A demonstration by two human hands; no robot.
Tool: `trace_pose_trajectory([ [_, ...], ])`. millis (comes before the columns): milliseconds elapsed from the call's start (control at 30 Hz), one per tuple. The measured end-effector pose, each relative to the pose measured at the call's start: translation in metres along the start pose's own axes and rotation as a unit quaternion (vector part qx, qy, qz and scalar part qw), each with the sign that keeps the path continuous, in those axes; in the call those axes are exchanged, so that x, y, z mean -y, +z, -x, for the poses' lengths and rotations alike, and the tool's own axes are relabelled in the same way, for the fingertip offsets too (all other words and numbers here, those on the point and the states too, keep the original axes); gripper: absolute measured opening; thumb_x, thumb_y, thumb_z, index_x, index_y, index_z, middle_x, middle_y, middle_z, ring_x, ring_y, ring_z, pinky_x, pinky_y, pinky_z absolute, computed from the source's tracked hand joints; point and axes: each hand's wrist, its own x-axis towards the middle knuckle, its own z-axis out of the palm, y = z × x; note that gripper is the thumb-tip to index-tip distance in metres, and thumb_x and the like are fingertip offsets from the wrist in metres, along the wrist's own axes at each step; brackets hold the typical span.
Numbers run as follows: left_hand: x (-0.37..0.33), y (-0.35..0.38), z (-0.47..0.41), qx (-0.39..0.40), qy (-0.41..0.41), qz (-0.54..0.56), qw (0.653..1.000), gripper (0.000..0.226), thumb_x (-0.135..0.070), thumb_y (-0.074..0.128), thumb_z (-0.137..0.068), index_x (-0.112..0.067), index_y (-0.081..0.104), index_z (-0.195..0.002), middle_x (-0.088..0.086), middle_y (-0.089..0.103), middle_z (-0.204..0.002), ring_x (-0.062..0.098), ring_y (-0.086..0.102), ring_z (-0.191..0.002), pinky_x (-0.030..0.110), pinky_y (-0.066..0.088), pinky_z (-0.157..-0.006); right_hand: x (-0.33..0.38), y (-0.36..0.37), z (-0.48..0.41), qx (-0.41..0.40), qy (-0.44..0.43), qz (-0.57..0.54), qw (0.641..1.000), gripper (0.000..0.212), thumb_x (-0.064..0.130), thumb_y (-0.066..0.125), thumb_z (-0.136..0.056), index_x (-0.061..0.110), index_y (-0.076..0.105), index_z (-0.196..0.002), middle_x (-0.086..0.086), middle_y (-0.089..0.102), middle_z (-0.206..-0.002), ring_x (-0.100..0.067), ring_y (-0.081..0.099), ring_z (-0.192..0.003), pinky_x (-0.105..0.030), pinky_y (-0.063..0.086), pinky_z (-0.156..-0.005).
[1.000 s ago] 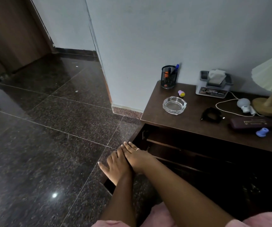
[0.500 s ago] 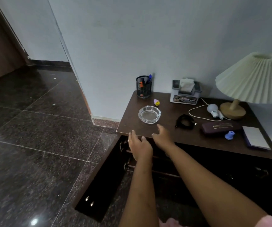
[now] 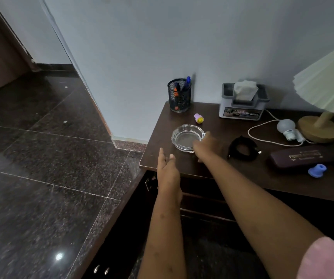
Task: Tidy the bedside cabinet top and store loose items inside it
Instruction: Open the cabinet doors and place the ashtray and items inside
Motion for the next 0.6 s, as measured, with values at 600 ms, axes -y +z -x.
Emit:
trace_pose_trajectory([
  [600,0.007,-0.066,0.041,-0.110,-0.111,-0.219,0.963,0.049,0.009,0.041,-0.081,-0.014,0.058,-0.122,0.017,0.060,-0.116,0.037,0.061,-0.102,0.052,0.055,-0.083,-0.064,0.000,0.156,0.194,-0.080,-0.144,0.967,0.019,0.011,0.041,-0.082,0.014,0.051,-0.097,-0.010,0.058,-0.063,-0.020,0.055,-0.039,-0.038,0.054,-0.046],
])
